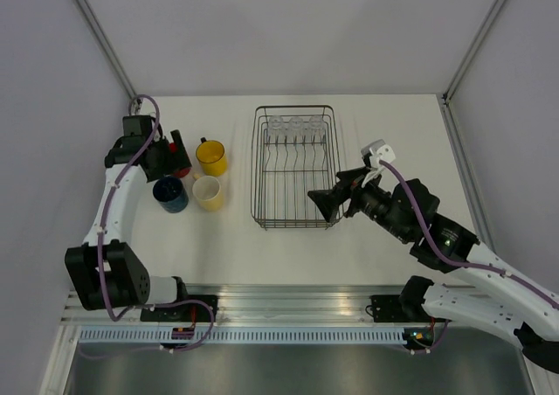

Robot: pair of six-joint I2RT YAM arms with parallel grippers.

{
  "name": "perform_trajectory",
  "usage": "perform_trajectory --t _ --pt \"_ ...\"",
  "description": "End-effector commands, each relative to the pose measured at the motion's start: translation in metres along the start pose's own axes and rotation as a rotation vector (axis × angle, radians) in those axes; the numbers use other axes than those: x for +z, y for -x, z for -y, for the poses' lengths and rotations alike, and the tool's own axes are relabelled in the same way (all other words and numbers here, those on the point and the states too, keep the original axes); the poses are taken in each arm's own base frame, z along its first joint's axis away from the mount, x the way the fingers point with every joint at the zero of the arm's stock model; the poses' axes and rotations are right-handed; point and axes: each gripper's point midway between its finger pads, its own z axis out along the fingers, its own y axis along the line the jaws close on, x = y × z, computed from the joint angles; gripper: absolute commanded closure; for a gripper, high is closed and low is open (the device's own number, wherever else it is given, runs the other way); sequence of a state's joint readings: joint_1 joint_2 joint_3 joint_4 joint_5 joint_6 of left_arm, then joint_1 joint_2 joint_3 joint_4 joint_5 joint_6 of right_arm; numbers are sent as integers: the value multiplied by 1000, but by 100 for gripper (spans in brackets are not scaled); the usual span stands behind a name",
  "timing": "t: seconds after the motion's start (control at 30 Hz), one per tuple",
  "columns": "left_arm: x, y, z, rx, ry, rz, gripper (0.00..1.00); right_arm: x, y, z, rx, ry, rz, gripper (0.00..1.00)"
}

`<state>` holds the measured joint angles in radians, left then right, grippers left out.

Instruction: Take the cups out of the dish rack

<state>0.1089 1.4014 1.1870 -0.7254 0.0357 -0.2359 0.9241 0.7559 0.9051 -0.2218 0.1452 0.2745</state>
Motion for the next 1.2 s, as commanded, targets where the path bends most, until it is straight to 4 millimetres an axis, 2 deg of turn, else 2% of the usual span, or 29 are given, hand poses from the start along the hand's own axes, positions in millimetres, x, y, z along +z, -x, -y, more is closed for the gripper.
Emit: perform_trajectory --t 0.0,0.13,0.2,0.23,0.3,0.33,0.4,0.43,0.53,0.6,0.63,0.7,0.77,0.83,0.87,0.97,1.0,1.03,1.07,1.17 --pt "-29 15 8 19 -35 110 0 6 1 20 32 -122 20 2" --pt "-51 20 25 36 -102 176 0 10 -2 45 51 -274 21 2" --pt "-62 19 42 64 -138 205 0 12 -10 56 65 -349 -10 2" --pt "-69 15 62 104 -166 217 0 12 -14 66 64 -410 -17 2" --pt "-77 17 76 117 -148 253 0 8 -22 78 69 -482 -41 2" --pt "-87 17 101 161 -194 272 0 7 -26 83 63 -513 -52 2" --pt "-93 19 120 166 -196 298 0 -2 -32 98 37 -605 -73 2" --pt "-100 20 141 191 -232 310 0 -6 -35 104 23 -638 -82 2" --pt "-104 27 178 216 -289 338 0 -27 -39 125 -40 -771 -116 2" --pt "-104 33 196 228 -313 363 0 -44 -40 138 -84 -859 -130 2" --pt "-97 34 210 245 -325 356 0 -50 -39 141 -91 -875 -130 2" --pt "-92 40 226 255 -345 368 0 -59 -38 142 -94 -887 -142 2" --pt "-76 39 245 292 -369 348 0 -62 -35 137 -58 -850 -129 2" --pt "-73 50 260 305 -391 371 0 -62 -34 127 -23 -770 -128 2" --pt "-54 49 265 326 -369 352 0 -61 -35 124 -15 -746 -126 2" --pt "-43 65 281 357 -367 373 0 -59 -32 112 21 -658 -107 2" --pt "-22 60 287 378 -351 345 0 -59 -32 110 20 -641 -102 2" --pt "-23 70 294 394 -359 368 0 -60 -29 107 27 -620 -89 2" --pt "-6 67 297 405 -339 353 0 -60 -28 107 26 -613 -78 2" --pt "9 81 303 409 -304 394 1 -61 -26 106 35 -602 -58 2"
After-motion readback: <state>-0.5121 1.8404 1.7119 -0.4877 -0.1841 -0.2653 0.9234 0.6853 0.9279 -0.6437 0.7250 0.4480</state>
